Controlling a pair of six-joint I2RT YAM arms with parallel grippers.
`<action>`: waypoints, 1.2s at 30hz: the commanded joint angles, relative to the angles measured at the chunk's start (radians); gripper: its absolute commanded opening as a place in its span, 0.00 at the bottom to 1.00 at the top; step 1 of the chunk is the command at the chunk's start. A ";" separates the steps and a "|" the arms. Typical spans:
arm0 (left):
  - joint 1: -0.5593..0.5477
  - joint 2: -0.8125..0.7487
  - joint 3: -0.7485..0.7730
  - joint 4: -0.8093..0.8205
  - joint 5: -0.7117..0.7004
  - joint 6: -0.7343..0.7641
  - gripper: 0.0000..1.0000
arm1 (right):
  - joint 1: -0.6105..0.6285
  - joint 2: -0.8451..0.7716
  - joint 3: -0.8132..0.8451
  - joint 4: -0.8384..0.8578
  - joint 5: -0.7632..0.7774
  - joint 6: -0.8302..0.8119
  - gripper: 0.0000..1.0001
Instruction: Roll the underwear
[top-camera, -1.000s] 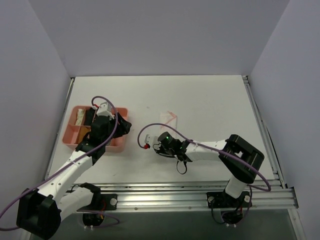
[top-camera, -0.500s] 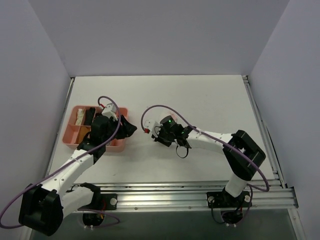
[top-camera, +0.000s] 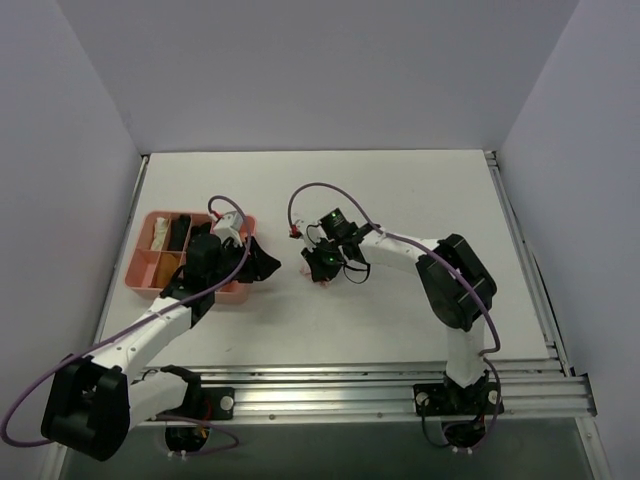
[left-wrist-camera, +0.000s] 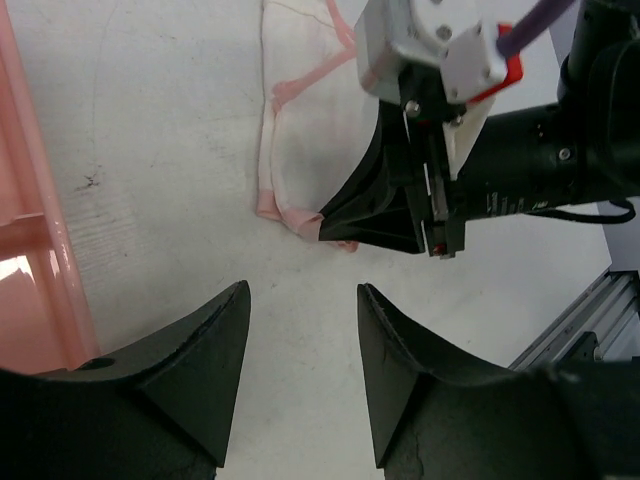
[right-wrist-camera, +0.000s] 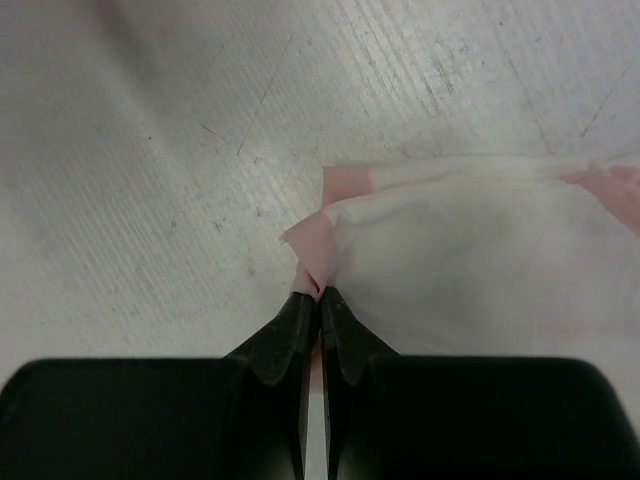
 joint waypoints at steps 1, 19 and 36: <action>0.004 -0.005 -0.021 0.104 0.039 0.055 0.56 | -0.041 0.008 -0.005 -0.035 -0.134 0.078 0.00; -0.127 0.087 0.066 0.069 0.130 0.322 0.54 | -0.104 -0.075 -0.065 0.011 -0.329 0.224 0.00; -0.137 0.446 0.235 0.049 0.407 0.509 0.57 | -0.161 -0.099 -0.161 0.083 -0.450 0.247 0.00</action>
